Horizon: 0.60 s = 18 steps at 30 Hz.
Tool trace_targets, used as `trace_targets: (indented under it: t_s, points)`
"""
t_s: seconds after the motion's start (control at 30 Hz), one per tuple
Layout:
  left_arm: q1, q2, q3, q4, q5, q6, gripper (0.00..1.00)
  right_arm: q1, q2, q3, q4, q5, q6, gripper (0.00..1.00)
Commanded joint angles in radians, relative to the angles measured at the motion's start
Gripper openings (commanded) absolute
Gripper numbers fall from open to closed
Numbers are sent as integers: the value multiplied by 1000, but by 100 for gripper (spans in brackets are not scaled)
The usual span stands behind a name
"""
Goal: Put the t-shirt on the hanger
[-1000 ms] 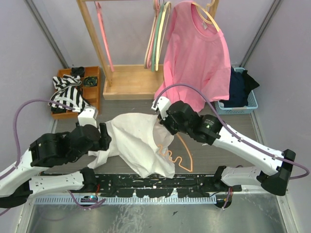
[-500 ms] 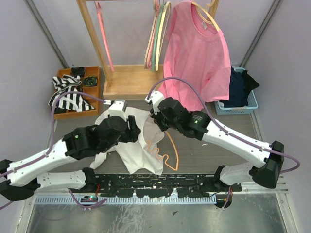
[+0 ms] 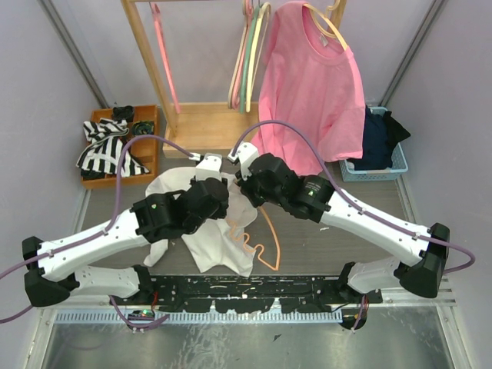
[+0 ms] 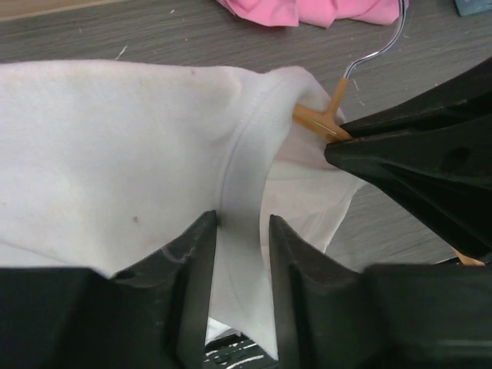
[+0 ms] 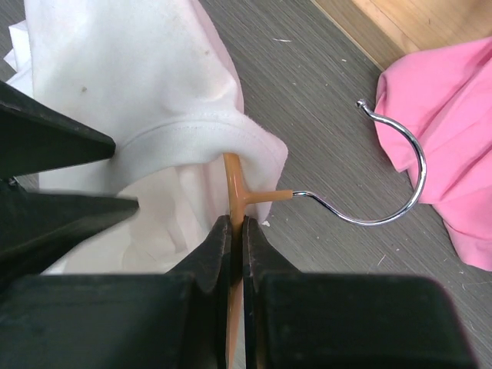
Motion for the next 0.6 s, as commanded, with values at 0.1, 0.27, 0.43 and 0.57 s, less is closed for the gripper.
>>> trace_targets:
  t_s: [0.1,0.27,0.43,0.57]
  points:
    - [3,-3,49,-21,-40,17,11,7,-62,60,119,12,26,1]
    - [3,-20,76,-37,-12,33,0,7,-62,73,111,12,15,1]
    - [3,-24,104,-52,25,32,0,6,-53,82,103,59,-6,1]
    - [3,-28,110,-88,34,22,0,6,-44,92,102,60,-15,1]
